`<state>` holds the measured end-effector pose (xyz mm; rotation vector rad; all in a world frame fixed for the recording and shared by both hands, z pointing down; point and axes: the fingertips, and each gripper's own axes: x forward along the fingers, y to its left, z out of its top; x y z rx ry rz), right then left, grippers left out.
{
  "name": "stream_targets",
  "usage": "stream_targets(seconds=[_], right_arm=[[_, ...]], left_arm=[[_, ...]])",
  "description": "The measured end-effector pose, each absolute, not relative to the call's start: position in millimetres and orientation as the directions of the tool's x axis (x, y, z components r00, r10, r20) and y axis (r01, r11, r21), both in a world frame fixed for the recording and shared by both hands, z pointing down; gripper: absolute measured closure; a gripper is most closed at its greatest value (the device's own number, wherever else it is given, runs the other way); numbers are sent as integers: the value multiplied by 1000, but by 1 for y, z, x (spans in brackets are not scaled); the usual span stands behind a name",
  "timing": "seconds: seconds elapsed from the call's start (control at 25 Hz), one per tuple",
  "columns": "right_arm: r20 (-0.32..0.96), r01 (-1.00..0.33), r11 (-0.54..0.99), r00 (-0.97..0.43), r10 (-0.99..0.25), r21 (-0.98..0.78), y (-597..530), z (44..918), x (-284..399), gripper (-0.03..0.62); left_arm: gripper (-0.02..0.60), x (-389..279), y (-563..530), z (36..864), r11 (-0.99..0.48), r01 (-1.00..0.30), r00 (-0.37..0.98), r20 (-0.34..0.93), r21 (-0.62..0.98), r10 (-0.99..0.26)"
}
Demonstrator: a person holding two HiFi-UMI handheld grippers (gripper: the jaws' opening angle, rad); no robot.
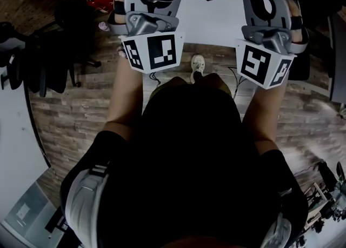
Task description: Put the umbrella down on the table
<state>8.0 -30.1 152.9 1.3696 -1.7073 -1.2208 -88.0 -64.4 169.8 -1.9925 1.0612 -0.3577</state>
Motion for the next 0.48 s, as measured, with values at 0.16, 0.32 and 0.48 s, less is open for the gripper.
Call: stream_targets(seconds=[0.16, 0.32, 0.48], right_arm=[[-65, -389, 49, -276, -959, 920, -55, 159, 26, 565], [-52, -399, 68, -283, -958, 915, -72, 165, 46, 565], [-42, -410, 85, -292, -955, 908, -86, 172, 62, 565]], left_arm=[[370, -71, -90, 176, -304, -544, 596, -105, -782, -796], [370, -53, -107, 180, -314, -543, 590, -88, -779, -803], [370, -36, -118, 182, -321, -542, 588, -76, -777, -806]])
